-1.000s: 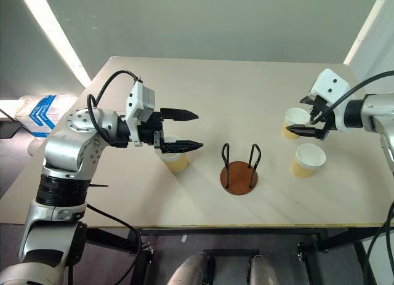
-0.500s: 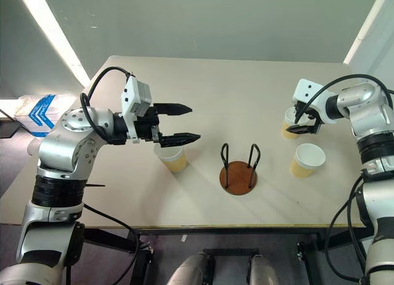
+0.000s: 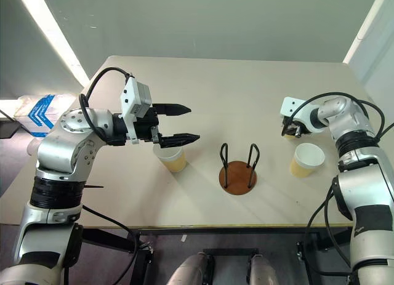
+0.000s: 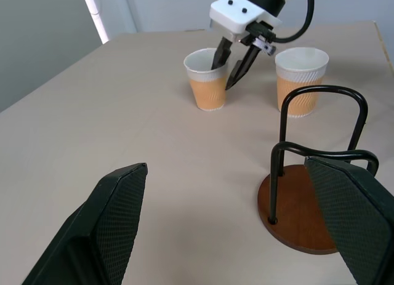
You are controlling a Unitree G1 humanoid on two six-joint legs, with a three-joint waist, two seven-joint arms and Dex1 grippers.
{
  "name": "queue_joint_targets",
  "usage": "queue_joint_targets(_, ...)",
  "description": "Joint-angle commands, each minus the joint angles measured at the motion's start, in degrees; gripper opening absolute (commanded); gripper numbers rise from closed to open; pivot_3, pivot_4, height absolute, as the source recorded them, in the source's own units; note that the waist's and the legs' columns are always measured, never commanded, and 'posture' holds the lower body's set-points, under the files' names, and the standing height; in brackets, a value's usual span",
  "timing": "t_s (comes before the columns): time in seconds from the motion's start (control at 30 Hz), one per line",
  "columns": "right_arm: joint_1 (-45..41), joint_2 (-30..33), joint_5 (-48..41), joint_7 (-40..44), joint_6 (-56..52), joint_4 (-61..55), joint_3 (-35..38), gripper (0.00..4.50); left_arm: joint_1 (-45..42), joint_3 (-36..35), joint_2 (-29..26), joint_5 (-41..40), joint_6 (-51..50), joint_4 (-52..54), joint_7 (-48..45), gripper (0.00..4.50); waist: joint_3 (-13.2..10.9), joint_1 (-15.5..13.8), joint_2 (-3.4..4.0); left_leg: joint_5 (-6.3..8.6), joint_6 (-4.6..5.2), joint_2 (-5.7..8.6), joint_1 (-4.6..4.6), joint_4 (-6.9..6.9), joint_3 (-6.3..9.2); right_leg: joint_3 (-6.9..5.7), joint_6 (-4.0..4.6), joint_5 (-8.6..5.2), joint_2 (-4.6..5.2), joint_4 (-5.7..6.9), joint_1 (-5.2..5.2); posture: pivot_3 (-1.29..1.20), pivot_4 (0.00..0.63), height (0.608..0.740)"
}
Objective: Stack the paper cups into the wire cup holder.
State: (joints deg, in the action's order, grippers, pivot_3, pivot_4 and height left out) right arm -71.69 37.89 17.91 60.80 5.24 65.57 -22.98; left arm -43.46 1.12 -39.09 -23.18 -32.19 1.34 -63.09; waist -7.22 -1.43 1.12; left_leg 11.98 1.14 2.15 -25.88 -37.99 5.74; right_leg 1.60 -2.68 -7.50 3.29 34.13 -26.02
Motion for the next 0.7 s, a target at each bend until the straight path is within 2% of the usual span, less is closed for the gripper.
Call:
queue_joint_targets(0.03, -1.63, 0.37, -0.08, -0.66, 1.85, -0.88, 1.98, 0.12, 0.00, -0.47, -0.42, 0.05, 1.14, 1.64, 0.53, 4.50, 0.00, -0.04, 0.00, 0.01, -0.02, 0.00, 0.00, 0.00, 0.01, -0.01, 0.01, 0.00, 0.00, 0.00, 0.00, 0.00, 0.150, 0.740)
queue_joint_targets(0.1, -2.06, 1.10, -0.82, 0.12, 2.54, -2.43, 2.84, 0.04, -0.06, -0.66, -0.50, 0.12, 1.29, 1.18, 0.58, 4.50, 0.00, -0.05, 0.00, 0.03, -0.05, 0.01, -0.02, 0.00, 0.01, -0.01, 0.02, -0.01, 0.00, -0.02, 0.00, 0.00, 0.150, 0.740)
queue_joint_targets(0.23, -1.62, 5.55, -6.56, 9.46, -0.99, -15.51, 7.53, 0.04, 0.08, -1.62, -1.57, -0.09, 1.61, 0.01, 0.03, 4.50, -0.04, -0.06, 0.06, 0.13, -0.24, 0.01, -0.10, 0.01, 0.01, -0.03, 0.05, -0.02, 0.00, -0.01, -0.07, 0.00, 0.150, 0.740)
queue_joint_targets(0.33, 2.23, 9.17, -13.60, 17.85, -11.96, -35.22, 11.28, 0.04, 0.52, -1.87, -2.59, -0.96, 1.02, 0.25, -1.15, 4.50, -0.04, -0.05, 0.07, 0.08, -0.27, -0.01, -0.15, 0.06, 0.02, -0.10, 0.22, -0.13, -0.02, -0.02, -0.11, 0.00, 0.150, 0.740)
queue_joint_targets(0.53, 7.57, 16.31, -26.57, 26.26, -35.42, -73.36, 14.46, 0.04, 0.86, -1.18, -4.29, -1.44, 1.67, 0.02, -4.38, 4.50, -0.04, 0.24, 0.06, -0.15, -0.77, -0.16, -0.11, 0.08, 0.02, -0.14, 0.38, -0.42, -0.17, -0.03, -0.07, 0.00, 0.150, 0.740)
queue_joint_targets(0.7, 7.25, 17.23, -31.10, 28.05, -41.33, -86.15, 11.26, 0.04, -1.08, -0.51, -3.40, -0.80, 3.34, -1.57, -5.77, 4.50, -0.04, 0.26, 0.04, -0.17, -0.75, -0.19, -0.04, 0.03, 0.06, -0.12, 0.41, -0.49, -0.20, 0.05, -0.04, 0.00, 0.150, 0.740)
